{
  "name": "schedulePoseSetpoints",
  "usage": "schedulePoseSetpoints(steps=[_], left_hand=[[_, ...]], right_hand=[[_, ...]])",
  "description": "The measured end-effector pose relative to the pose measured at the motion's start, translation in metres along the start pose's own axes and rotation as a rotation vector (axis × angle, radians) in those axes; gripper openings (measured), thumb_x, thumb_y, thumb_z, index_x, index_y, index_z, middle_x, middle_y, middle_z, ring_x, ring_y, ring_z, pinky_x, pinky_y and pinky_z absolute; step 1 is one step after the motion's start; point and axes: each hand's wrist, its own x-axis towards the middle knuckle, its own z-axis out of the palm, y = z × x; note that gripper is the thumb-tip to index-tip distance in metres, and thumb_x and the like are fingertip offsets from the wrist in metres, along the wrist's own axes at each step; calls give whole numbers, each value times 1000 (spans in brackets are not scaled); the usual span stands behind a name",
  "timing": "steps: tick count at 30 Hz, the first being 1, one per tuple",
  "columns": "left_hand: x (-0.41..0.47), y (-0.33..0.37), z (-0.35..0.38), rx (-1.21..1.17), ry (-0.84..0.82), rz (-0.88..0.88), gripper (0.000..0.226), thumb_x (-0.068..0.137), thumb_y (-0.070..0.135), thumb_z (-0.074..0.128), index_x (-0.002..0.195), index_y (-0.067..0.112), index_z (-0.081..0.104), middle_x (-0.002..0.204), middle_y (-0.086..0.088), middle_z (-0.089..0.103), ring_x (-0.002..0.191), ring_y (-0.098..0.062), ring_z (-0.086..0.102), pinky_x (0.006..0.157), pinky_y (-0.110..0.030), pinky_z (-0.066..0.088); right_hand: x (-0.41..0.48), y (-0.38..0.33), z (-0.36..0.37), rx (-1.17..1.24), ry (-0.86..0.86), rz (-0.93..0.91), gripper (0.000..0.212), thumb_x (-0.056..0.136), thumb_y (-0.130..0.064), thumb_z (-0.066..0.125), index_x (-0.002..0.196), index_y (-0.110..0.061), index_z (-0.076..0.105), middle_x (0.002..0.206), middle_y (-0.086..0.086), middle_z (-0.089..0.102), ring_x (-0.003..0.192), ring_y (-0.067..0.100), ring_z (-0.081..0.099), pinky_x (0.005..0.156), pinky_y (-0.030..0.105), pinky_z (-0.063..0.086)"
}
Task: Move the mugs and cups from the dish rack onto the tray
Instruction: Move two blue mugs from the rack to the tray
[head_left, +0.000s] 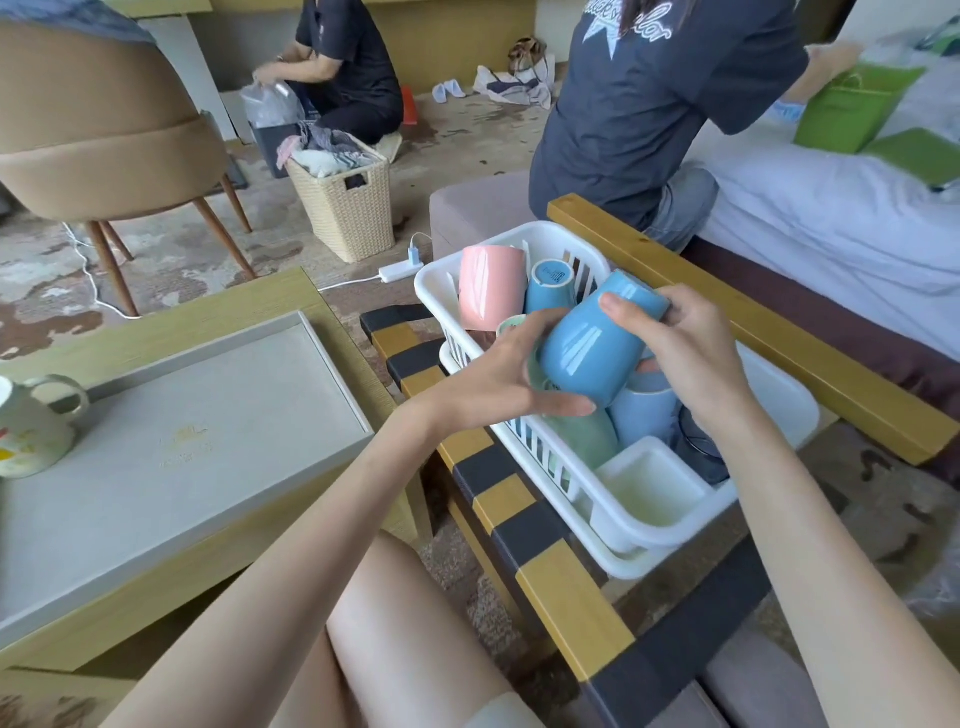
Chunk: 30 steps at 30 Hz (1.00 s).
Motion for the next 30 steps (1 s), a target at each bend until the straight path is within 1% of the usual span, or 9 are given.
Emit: schedulePoseSetpoints(steps=[4,8,13,15,17,20,23,27,30], left_hand=[[6,11,9,23,87,50,91,70,44,85,144,28,34,132,11,54,119,0,53,99,-17,45],[11,16,12,73,106,11,93,62,63,80,139,30,39,123,7,61,113,-11,61,97,-37,53],[11,14,11,205,285,38,83,55,67,74,124,32,42,106,13,62,96,-11,64,83,-39,56],[12,10,7,141,323,23,79,55,64,75,120,32,44,103,14,62,94,-9,64,81,-39,56],[13,5,1,82,346,-7,75,55,65,75,116,34,45,102,15,61,94,-6,63,80,-34,56],[12,0,-3,37,369,-24,73,54,67,74,114,37,44,102,19,59,91,6,60,69,-14,49],[11,-5,-2,4,376,-40,73,57,65,76,116,36,44,105,17,59,94,4,60,71,-17,49],[13,-8,0,-35,375,-32,73,60,60,77,118,32,44,108,12,60,95,-1,61,74,-22,54],[11,-9,2,-84,368,-16,72,63,54,79,121,28,45,111,8,60,93,3,61,69,-14,51]], right_hand=[[-4,-5,-1,99,85,95,69,62,-69,73,98,-11,68,99,4,72,89,18,72,68,47,62],[-10,-11,1,31,111,64,67,62,-70,74,95,-12,66,95,2,73,88,19,72,70,47,61],[-10,-8,-1,112,-32,-35,46,79,-43,78,101,-5,63,101,12,73,94,23,72,77,49,60],[-7,-4,-5,186,-101,-83,38,90,-34,68,111,-4,61,104,8,72,96,16,71,75,39,61],[-2,5,-10,153,-76,-118,33,98,-36,56,113,-7,61,104,4,72,98,16,70,78,38,60],[14,28,-20,-174,-47,-55,31,94,-35,61,116,-14,58,114,1,67,108,17,63,95,47,51],[23,43,-24,-655,-253,101,72,76,-49,75,134,-20,43,141,-1,49,130,21,46,105,46,39],[28,48,-15,-1062,-294,-2,97,66,-63,77,140,-17,36,146,5,43,135,28,39,103,43,34],[29,52,-16,-990,-287,68,93,67,-58,80,139,-17,36,144,2,39,126,30,47,88,41,40]])
